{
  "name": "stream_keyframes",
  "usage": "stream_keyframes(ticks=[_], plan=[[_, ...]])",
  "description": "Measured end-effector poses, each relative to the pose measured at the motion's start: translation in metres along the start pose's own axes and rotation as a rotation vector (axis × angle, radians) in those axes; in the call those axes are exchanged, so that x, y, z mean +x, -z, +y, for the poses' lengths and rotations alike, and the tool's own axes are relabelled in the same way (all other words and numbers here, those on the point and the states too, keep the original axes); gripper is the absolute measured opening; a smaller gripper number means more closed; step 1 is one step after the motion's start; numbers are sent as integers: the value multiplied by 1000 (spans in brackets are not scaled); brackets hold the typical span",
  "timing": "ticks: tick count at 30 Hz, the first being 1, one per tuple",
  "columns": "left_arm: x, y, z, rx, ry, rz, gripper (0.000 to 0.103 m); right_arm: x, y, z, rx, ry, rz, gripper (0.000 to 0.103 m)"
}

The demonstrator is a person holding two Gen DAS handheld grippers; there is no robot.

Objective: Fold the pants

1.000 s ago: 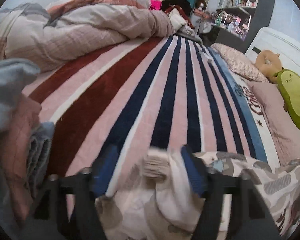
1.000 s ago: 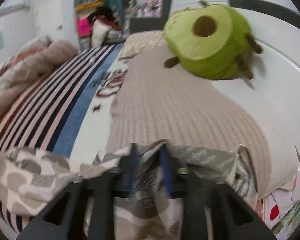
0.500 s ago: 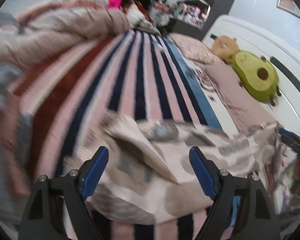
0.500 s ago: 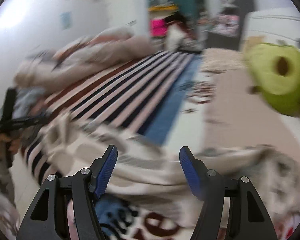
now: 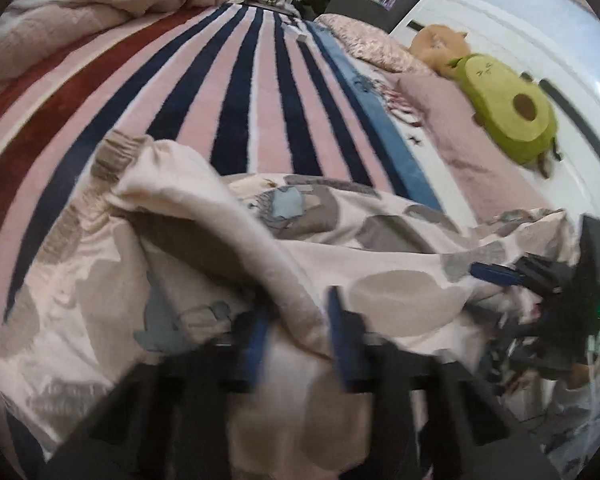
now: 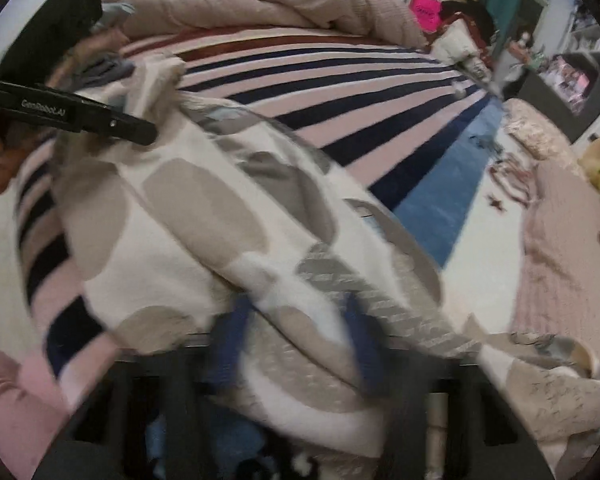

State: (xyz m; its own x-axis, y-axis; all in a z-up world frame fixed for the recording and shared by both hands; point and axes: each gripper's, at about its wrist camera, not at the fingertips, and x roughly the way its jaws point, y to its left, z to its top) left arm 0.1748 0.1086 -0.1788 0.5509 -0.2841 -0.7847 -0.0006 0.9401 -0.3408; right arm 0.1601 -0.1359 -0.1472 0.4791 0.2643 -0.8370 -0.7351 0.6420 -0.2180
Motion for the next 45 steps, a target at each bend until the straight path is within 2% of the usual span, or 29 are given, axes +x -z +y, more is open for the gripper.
stream_keyframes(ticks=[3, 10, 14, 15, 17, 18, 19, 20, 24, 27, 28, 33, 35, 37, 40, 43, 45], plan=[[-3, -6, -1, 18, -18, -43, 3, -3, -9, -3, 2, 50, -31, 3], [-7, -38, -4, 36, -61, -141, 2, -3, -43, -34, 66, 88, -86, 2], [5, -59, 4, 4, -73, -153, 3, 17, -61, -52, 99, 96, -90, 3], [10, -64, 7, -3, -77, -152, 7, 25, -65, -58, 119, 110, -87, 5], [12, -70, 12, -10, -114, -163, 27, 36, -69, -66, 150, 108, -67, 18], [9, -73, 15, -16, -145, -182, 55, 41, -69, -71, 173, 121, -53, 30], [4, -76, 19, -25, -171, -209, 72, 43, -69, -75, 184, 137, -46, 40], [-3, -77, 22, -29, -174, -233, 72, 42, -68, -78, 196, 153, -45, 43], [-45, -69, 38, -49, -202, -276, 73, 2, -50, -89, 281, 130, -101, 46], [-78, -38, 52, -92, -195, -276, 77, -40, -25, -84, 331, 102, -152, 58], [-84, -26, 55, -107, -192, -269, 78, -50, -16, -81, 345, 98, -157, 58], [-97, 46, 69, -227, -149, -173, 78, -93, 44, -63, 477, 32, -160, 58], [-94, 70, 72, -271, -119, -137, 78, -101, 64, -54, 524, 36, -154, 58], [-83, 84, 76, -325, -41, -100, 78, -108, 84, -45, 572, 50, -146, 58], [-62, 88, 71, -355, 29, -82, 78, -114, 105, -44, 650, 41, -153, 58], [-44, 76, 67, -369, -5, -118, 78, -119, 113, -47, 687, 42, -167, 58], [-40, 65, 69, -398, -27, -177, 75, -123, 114, -48, 693, 49, -176, 58]])
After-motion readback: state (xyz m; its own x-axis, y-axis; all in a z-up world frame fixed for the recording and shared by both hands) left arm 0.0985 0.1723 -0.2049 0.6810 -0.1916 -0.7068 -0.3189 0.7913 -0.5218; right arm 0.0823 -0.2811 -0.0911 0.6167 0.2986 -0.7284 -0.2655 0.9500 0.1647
